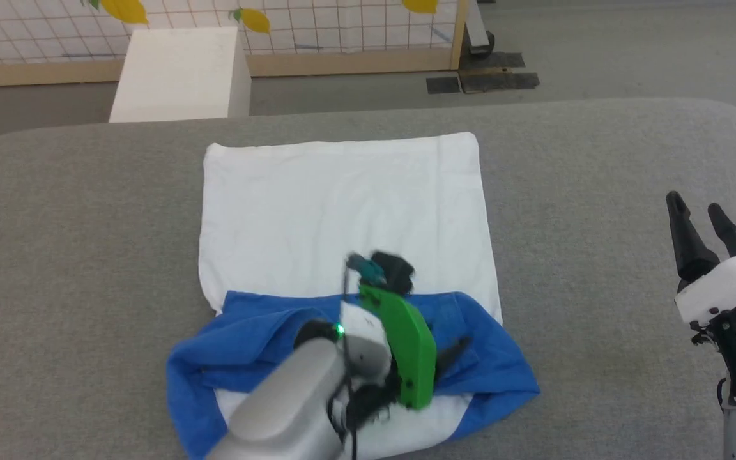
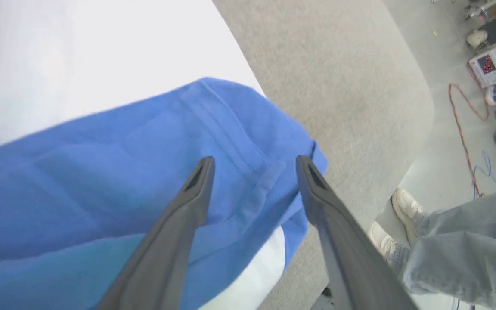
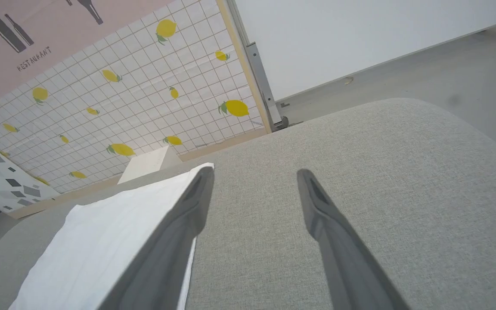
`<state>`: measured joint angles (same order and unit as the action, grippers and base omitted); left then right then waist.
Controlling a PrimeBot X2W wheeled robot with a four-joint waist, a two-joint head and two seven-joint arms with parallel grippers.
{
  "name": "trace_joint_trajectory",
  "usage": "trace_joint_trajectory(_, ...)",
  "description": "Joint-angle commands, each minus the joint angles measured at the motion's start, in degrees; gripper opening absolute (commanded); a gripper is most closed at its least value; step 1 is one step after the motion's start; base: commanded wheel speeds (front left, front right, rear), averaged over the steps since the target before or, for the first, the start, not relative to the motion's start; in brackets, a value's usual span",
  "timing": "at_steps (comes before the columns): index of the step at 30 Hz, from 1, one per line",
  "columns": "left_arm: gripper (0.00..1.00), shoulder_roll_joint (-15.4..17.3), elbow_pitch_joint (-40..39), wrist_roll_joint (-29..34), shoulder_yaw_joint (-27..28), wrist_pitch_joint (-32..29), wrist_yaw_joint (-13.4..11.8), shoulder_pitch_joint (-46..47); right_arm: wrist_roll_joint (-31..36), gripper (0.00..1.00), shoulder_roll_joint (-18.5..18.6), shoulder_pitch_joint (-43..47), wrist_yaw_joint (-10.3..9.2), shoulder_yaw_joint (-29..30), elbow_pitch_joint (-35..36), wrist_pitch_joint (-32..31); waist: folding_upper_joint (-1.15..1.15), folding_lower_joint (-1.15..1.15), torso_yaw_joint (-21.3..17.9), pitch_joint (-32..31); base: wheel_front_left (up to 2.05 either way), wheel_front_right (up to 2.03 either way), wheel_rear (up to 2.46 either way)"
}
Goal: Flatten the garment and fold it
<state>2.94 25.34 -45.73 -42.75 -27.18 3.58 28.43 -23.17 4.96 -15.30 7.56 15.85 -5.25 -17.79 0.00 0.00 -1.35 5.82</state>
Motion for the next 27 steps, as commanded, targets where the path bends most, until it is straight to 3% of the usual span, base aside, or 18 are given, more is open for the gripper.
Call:
trace_joint_trajectory(1, 1.00, 0.3, -2.5, -2.9, 5.4, 3.4, -1.5, 2.6, 0.4, 1.00, -0.2, 1.2, -0.08, -0.2, -0.1, 0.0, 0.00, 0.00, 1.9, -1.9, 0.00, 0.00, 0.00)
trace_joint_trajectory(5, 1.00, 3.9, -5.2, -2.4, 13.0, 11.9, -4.3, 4.1, 0.5, 1.00, -0.4, 1.7, -0.08, -0.7, 0.1, -0.3, 0.00, 0.00, 2.8, -2.6, 0.00, 0.00, 0.00)
trace_joint_trajectory(14, 1.00, 15.3, -7.8, 9.3, 21.1, 33.8, -11.7, 0.2, 0.3, 1.00, -0.6, 2.0, -0.08, -1.7, 0.7, -1.4, 0.00, 0.00, 4.1, -1.4, 0.00, 0.00, 0.00)
trace_joint_trajectory(19, 1.00, 16.7, -10.8, 11.6, 24.9, 41.0, -15.4, -5.1, 0.2, 1.00, -0.3, 1.0, -0.08, -2.1, 0.7, -4.0, 0.00, 0.00, 4.7, 1.0, 0.00, 0.00, 0.00)
trace_joint_trajectory(27, 1.00, 16.0, -19.5, 15.0, 28.5, 42.1, -17.3, -8.0, 3.2, 1.00, 0.7, -11.8, -0.08, -2.5, -3.2, -14.2, 0.00, 0.00, 6.8, 10.0, 0.00, 0.00, 0.00)
